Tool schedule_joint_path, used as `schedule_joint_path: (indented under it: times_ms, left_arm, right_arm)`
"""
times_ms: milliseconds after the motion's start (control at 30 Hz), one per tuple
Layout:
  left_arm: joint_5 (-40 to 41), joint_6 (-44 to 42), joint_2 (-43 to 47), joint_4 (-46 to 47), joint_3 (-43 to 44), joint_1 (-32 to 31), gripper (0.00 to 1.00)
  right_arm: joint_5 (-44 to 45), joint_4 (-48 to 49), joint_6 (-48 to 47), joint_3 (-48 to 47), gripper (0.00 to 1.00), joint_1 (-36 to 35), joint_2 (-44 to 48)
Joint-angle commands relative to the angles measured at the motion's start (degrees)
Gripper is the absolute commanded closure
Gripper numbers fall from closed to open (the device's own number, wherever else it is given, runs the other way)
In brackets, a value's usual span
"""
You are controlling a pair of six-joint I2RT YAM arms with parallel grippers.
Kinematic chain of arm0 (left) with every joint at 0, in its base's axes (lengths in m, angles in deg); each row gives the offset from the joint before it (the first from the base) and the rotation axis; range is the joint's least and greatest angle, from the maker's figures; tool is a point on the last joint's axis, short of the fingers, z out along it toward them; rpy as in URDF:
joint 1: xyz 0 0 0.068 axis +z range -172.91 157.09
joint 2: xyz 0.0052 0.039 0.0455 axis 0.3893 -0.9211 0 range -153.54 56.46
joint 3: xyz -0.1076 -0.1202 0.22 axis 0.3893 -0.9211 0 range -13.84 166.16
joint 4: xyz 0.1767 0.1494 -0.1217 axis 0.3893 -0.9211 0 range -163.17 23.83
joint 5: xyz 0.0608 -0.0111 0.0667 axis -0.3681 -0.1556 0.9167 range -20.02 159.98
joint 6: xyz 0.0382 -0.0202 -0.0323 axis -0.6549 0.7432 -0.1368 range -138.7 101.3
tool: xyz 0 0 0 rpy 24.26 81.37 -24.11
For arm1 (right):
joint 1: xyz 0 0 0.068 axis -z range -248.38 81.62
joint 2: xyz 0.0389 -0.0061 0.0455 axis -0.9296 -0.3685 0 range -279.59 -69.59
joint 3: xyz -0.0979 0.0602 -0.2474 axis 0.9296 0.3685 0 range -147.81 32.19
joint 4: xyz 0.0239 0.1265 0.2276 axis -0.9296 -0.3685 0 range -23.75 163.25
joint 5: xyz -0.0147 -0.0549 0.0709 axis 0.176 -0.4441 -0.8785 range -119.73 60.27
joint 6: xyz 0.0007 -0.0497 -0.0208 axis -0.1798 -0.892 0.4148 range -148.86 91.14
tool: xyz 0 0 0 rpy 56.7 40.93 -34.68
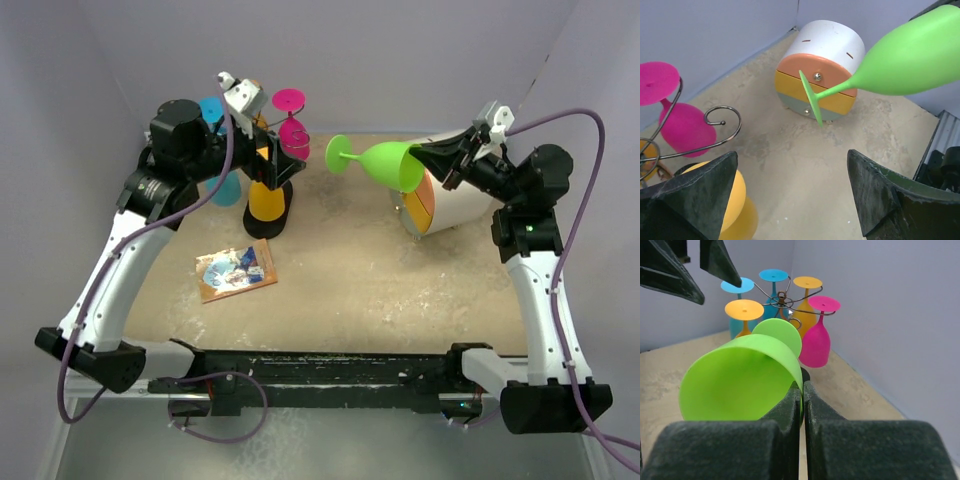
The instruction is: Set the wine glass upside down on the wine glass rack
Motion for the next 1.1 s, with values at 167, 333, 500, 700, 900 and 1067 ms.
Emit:
schedule_joint_path:
  times_ms: [167,333,500,700,900,1067]
  left_arm:
    - [-3.4,19.6,-6.3,7.0,3.4,-2.7,0.17]
    - [-3.4,21.5,-8.8,6.6,4.8,-4.1,0.27]
    - [-1.2,19.4,-10.0,5.8,5.9,-6.0,0.36]
    - [-0.3,17.1,-11.2,5.3,7.9,-6.9,0.57]
    - [0.0,16.3,-12.2,5.0,9.0,-7.2,0.68]
    - [0.2,15.7,-12.8,4.6,9.7,-7.5,0.77]
  right_arm:
    - [-0.4,12.2,10.5,3.0,1.00,-0.3,3.2]
    - [-0.1,12.8,10.0,3.9,1.00,-0.3,3.1]
    - [0.5,12.8,9.5,4.5,1.00,-0.3,3.0]
    - [0.2,12.6,9.3,4.5,1.00,-0.3,2.7]
    - [0.0,12.5,9.4,4.5,1.00,-0.3,2.7]
    - [-0.1,12.4,9.4,4.5,1.00,-0.3,2.7]
